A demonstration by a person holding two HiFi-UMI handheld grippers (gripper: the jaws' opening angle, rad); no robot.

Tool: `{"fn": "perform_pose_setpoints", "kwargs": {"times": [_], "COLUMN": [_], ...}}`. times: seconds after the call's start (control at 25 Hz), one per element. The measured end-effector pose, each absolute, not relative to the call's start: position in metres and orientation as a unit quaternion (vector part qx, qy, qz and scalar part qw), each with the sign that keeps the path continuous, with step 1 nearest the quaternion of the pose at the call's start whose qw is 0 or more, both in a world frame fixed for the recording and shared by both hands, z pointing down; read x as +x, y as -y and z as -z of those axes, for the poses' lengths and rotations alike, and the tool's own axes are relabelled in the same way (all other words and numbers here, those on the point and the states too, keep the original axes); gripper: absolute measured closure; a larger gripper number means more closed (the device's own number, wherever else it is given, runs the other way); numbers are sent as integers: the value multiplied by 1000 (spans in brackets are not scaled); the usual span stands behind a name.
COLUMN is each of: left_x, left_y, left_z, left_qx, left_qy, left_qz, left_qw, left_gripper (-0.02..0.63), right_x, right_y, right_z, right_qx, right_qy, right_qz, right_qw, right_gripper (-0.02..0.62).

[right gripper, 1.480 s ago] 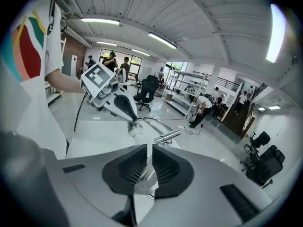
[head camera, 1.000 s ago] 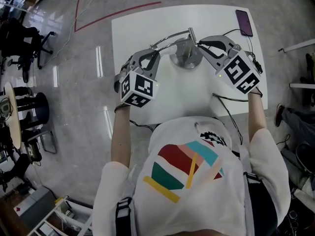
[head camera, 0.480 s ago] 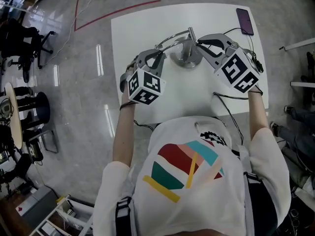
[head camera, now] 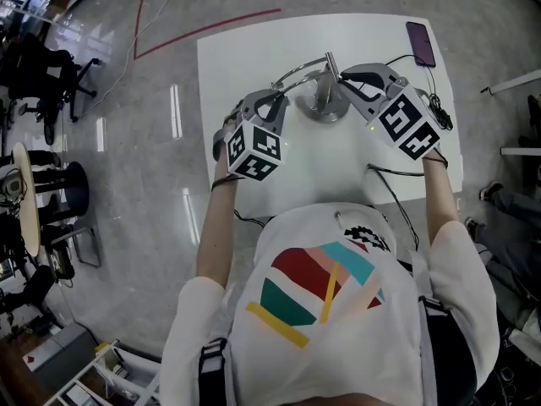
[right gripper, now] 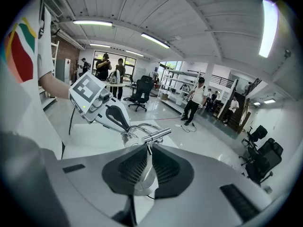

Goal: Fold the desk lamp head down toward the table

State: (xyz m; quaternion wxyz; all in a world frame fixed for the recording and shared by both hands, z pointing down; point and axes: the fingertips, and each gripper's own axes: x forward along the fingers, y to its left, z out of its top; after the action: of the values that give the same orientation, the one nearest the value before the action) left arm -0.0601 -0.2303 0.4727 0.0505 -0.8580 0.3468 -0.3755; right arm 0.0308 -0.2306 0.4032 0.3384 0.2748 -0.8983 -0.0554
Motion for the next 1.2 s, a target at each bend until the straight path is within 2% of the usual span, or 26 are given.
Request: {"fn": "perform_pose_setpoints", "kwargs": {"times": [0.24,0.48,0.64,1.08,1.2], "left_x": [-68,-88,-84,-67,-69], "left_y": [221,220,215,216,213], "left_z": [-460,-373,-329,-272,-274], "left_qx": [-873,-882,-886,-877,-870], "left_qy": [-357,-455,-460,-478,-489], "left_qz": [324,121,54,-42,-57], "left_qw": [71,15,22,14,3], "left_gripper": [546,546,546,546,546], "right_x": [30,34,41,82,87], "right_y": [227,226,223,217,208], "right_z": [-398,-393,-383,-272,-276], "right_qx": [306,351,364,493,508], "right_qy": [896,861,849,870,857], "right_qz": [27,74,100,-31,-67], "right_qw": [319,361,370,3,-59], "right_gripper": [555,555,555,555,555]}}
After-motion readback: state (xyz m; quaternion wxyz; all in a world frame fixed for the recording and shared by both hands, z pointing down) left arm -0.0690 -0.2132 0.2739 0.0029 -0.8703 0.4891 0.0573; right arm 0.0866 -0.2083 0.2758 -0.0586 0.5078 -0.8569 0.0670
